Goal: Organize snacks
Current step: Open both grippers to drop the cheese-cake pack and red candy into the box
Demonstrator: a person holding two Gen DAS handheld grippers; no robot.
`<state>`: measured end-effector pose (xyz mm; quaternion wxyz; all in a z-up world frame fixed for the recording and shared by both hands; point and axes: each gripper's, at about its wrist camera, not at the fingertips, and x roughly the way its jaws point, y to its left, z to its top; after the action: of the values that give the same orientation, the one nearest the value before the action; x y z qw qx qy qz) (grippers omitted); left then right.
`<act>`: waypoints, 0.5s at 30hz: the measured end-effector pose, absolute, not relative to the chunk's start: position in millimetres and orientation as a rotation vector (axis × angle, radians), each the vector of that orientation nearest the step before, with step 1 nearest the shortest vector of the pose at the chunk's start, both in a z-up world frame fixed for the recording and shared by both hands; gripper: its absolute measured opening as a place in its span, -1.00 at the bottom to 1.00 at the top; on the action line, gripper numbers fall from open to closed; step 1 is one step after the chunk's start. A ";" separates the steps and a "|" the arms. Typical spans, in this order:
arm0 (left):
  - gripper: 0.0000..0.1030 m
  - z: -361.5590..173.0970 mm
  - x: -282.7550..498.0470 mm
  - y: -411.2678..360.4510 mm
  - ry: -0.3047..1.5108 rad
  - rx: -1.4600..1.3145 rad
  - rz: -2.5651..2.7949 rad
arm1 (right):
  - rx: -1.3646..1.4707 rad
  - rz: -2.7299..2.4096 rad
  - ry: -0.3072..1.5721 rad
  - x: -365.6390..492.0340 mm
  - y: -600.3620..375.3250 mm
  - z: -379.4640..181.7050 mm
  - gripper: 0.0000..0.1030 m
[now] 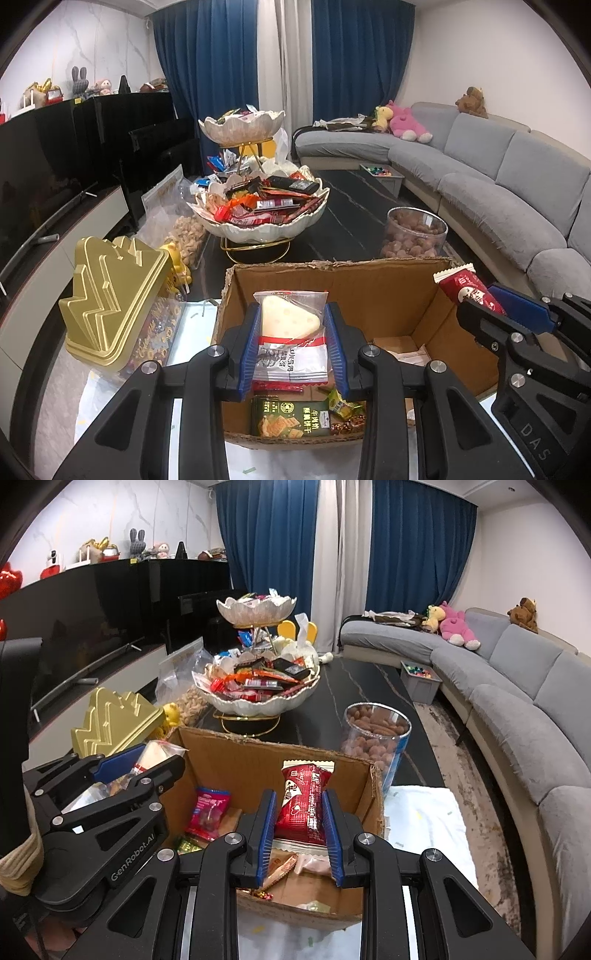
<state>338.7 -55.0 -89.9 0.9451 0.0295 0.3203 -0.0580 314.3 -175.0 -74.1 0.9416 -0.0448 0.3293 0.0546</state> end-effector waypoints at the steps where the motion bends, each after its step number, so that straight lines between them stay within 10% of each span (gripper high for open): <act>1: -0.33 -90.8 339.8 -54.8 0.658 0.058 -0.121 | -0.091 0.112 0.679 315.9 -175.0 -76.2 -0.48; 10: -0.22 -90.0 339.6 -54.0 0.660 0.064 -0.132 | -0.099 0.115 0.676 321.0 -174.9 -75.6 -0.46; 15: 0.27 -86.0 338.6 -46.5 0.658 0.042 -0.103 | -0.091 0.069 0.647 318.0 -179.9 -69.2 0.38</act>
<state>338.6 -46.6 -86.0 0.9448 0.0207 0.3231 -0.0506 318.0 -179.9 -69.2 0.9465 -0.0448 0.3178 0.0341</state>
